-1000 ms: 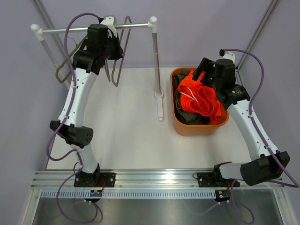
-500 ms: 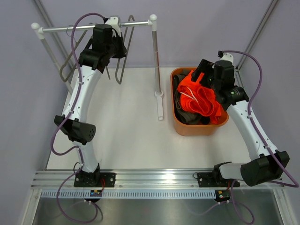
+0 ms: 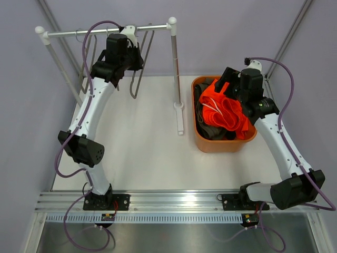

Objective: Remove the shorts from the hanger

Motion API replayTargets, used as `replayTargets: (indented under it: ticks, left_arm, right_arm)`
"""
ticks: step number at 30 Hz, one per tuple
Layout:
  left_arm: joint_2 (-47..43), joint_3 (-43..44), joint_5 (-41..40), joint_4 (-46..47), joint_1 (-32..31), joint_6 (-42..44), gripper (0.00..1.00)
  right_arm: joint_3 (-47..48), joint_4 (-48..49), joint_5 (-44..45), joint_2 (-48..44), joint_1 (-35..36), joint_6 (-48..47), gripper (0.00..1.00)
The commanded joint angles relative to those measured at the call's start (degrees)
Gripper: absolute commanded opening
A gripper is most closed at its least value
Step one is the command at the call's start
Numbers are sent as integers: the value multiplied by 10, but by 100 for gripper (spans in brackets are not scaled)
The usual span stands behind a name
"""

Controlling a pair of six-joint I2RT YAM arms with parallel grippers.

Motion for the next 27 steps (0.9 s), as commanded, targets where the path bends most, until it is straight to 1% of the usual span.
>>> replayTargets:
  ticks: [1,2,6,8,12,15,16,17,20,27]
  left_arm:
    - [-75,-45,19,70,3,13,0]
    - [-91,-59,18,78,3,12,0]
    - [-107,-64,18,77,3,11,0]
    - [-114,-74,21,91,2,11,0]
    - [-132,-91,0,114,2,6,0]
    - [-119,-63,-11,106,2,2,0]
    - [-106,-41,-11,103,2,2,0]
    - [-99,-31,-27,98,2,1,0]
    - [-72,4,-30,92,2,1,0]
    - [-23,42,-44,105,2,-7,0]
  right_arm:
    - [-1,24,-10,-18,3,-3,90]
    - [-1,24,-11,-16,3,-3,90]
    - [0,24,-16,-15,3,-1,89]
    - [0,25,-15,-15,3,-1,89]
    - [3,23,-15,-16,3,-1,90]
    - [6,20,-16,-14,3,-2,89]
    - [6,21,-16,-14,3,-3,90]
    - [7,20,-16,-14,3,-2,90]
    - [10,19,-16,-13,4,-4,89]
    - [13,19,-13,-7,3,-7,90]
